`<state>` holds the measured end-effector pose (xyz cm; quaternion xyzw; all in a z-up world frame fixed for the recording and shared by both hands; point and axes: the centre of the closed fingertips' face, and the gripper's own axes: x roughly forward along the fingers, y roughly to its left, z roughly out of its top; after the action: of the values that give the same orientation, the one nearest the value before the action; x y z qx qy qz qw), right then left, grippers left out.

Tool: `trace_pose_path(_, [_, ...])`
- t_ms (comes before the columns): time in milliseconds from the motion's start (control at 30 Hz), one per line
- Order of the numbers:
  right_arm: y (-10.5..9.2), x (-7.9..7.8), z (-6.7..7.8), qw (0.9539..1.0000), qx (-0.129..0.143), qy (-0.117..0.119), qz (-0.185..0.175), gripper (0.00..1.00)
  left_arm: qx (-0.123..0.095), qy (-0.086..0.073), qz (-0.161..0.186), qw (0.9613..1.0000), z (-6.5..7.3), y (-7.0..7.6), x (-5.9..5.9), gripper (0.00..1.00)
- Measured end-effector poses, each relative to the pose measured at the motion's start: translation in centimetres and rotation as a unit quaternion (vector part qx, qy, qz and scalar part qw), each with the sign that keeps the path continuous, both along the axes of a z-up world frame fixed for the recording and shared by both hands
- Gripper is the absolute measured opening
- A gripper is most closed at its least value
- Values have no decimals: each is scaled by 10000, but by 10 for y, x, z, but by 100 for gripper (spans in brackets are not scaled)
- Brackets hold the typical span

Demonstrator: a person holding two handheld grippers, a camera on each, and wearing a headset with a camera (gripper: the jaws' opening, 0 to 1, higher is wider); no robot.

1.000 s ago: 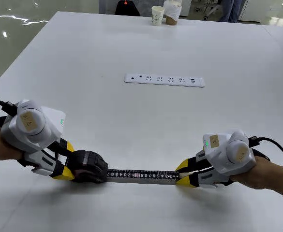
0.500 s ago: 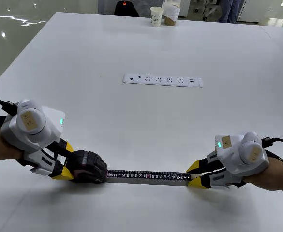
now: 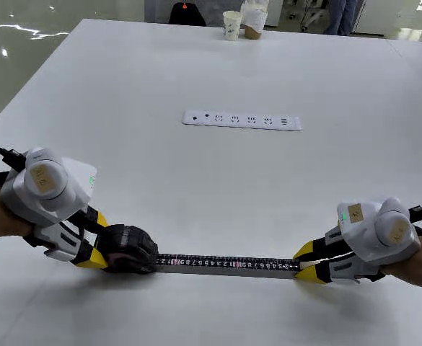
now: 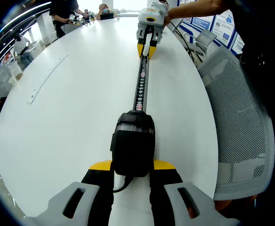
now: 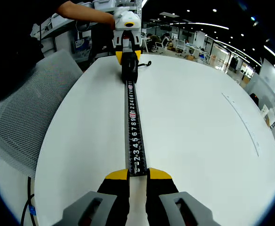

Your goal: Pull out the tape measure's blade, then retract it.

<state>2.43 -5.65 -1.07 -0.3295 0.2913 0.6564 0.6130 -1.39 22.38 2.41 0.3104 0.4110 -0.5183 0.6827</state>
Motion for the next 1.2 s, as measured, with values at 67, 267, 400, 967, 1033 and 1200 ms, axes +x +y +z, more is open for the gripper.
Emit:
trace_pose_path(67, [-3,-1,0,10000,-2,15,-19,9,6,-1,-1,10000,0,0,0,22])
trace_pose_path(267, [-2,-1,-1,10000,-12,16,-30,9,13,6,-17,10000,0,-1,-1,23])
trace_pose_path(400, [-2,0,-1,10000,-69,-1,22,10,0,-42,-66,10000,0,-1,0,24])
trace_pose_path(967, [-2,0,-2,9995,-281,-17,142,12,-39,-50,-53,10000,1,-2,1,24])
trace_pose_path(1033, [-3,1,-3,9994,-328,-15,137,12,-40,-45,-47,10000,1,-2,1,24])
trace_pose_path(1200, [-2,1,-3,9993,-339,-23,127,12,-31,-32,-40,10000,1,-1,1,25])
